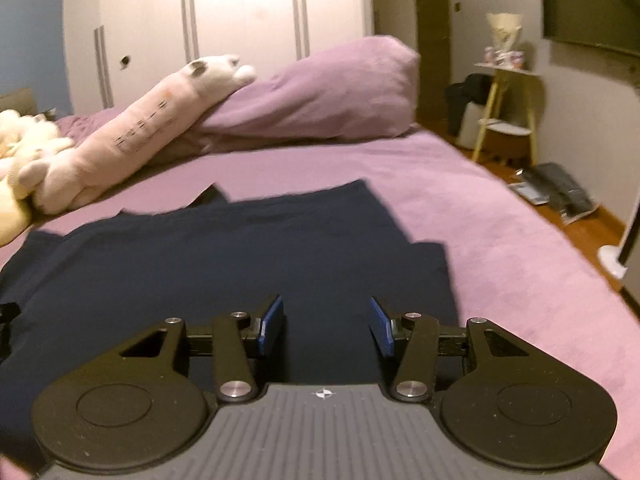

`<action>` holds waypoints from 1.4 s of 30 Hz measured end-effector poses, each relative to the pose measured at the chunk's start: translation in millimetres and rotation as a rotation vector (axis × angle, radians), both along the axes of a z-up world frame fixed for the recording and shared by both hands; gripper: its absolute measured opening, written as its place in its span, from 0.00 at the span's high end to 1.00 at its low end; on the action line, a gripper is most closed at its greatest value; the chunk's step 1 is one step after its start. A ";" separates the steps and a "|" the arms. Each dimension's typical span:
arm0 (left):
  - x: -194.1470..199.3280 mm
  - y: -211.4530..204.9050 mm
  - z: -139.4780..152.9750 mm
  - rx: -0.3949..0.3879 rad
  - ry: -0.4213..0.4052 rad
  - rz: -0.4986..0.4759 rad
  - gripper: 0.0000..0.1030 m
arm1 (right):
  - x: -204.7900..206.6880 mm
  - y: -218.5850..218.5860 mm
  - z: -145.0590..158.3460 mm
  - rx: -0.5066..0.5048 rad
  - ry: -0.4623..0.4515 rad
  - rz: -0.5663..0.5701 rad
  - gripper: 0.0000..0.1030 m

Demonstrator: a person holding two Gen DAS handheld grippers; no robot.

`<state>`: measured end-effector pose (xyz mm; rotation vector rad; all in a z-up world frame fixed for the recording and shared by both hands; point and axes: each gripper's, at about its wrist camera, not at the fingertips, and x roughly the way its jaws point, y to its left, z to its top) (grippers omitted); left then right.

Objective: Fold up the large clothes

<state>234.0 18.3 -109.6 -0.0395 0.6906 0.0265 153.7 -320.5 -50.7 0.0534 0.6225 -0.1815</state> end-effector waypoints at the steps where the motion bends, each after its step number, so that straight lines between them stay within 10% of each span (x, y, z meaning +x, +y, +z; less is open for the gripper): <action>1: -5.3 -0.3 1.6 0.002 0.003 -0.007 0.14 | -0.6 1.9 -2.6 0.002 0.011 0.004 0.55; 11: -60.7 26.8 9.2 0.088 0.013 0.006 0.12 | -32.3 -60.0 3.5 -0.003 0.054 -0.184 0.59; 20: -70.9 65.6 -3.4 -0.198 0.100 0.126 0.13 | -57.9 -36.0 2.0 0.004 0.088 -0.097 0.59; 28: -75.3 83.1 0.2 -0.204 0.128 0.148 0.09 | -59.3 -36.2 9.2 -0.077 0.113 -0.164 0.58; 42: -109.8 122.8 -15.4 -0.760 0.217 0.098 0.10 | -33.0 44.8 15.6 0.003 0.115 0.064 0.59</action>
